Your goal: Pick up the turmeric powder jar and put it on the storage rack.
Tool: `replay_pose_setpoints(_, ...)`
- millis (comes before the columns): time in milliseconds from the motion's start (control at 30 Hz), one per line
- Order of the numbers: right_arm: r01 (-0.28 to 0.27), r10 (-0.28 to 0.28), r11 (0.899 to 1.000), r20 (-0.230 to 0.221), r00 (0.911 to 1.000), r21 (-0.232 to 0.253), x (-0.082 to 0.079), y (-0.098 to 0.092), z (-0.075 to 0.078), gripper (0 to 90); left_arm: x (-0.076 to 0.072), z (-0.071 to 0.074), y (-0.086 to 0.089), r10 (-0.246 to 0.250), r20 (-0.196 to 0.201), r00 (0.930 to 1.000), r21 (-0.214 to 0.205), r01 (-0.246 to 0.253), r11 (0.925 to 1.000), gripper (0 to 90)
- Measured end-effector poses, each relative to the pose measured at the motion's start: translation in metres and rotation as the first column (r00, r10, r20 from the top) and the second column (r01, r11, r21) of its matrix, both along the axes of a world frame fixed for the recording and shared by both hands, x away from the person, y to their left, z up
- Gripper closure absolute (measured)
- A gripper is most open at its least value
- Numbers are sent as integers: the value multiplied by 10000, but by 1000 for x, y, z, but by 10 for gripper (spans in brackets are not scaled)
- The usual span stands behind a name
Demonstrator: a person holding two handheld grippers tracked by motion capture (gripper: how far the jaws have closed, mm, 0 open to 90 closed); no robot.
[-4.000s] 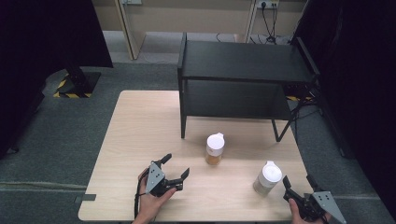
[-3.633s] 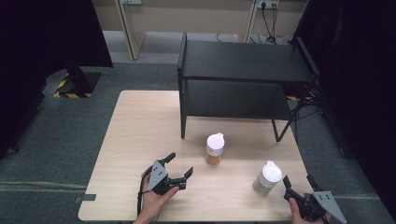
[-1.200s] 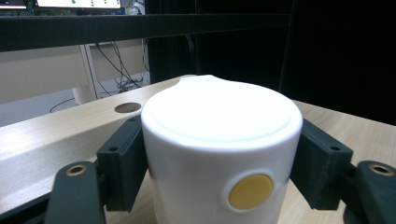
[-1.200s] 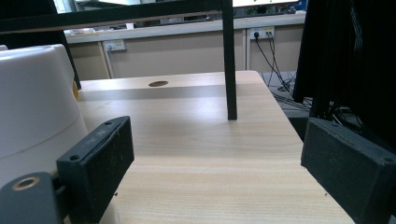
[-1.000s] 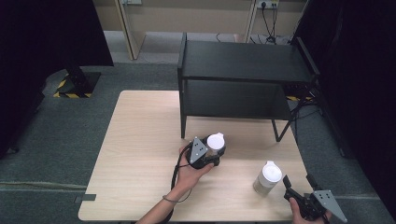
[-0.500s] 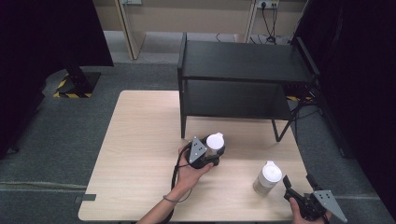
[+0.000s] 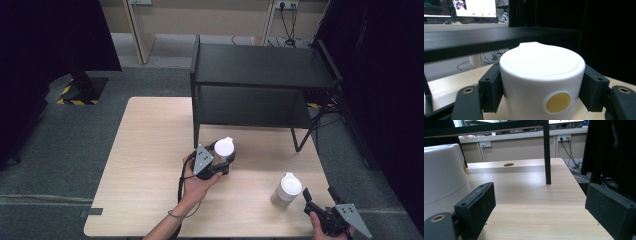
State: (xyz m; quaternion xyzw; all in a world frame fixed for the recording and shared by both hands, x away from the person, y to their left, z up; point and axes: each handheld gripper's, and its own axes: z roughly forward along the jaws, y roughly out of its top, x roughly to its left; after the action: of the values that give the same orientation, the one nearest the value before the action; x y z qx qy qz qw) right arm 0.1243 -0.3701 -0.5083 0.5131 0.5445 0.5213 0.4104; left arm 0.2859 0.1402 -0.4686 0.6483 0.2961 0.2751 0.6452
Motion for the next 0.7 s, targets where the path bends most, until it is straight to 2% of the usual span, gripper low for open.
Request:
replay_pose_setpoints(333, 29, -29, 10000, 16, 10000, -8, 0, 1, 0, 98, -14, 24, 11, 379, 714, 9967, -510, -343, 9981, 307)
replay_pose_setpoints(500, 23, -23, 10000, 21, 10000, -2, 0, 0, 0, 97, -20, 38, 16, 643, 1046, 9924, -825, -557, 9950, 307)
replay_pose_setpoints(700, 16, -17, 10000, 39, 10000, 17, 0, 0, -1, 97, -22, 50, 19, 807, 1325, 9879, -993, -678, 9927, 307)
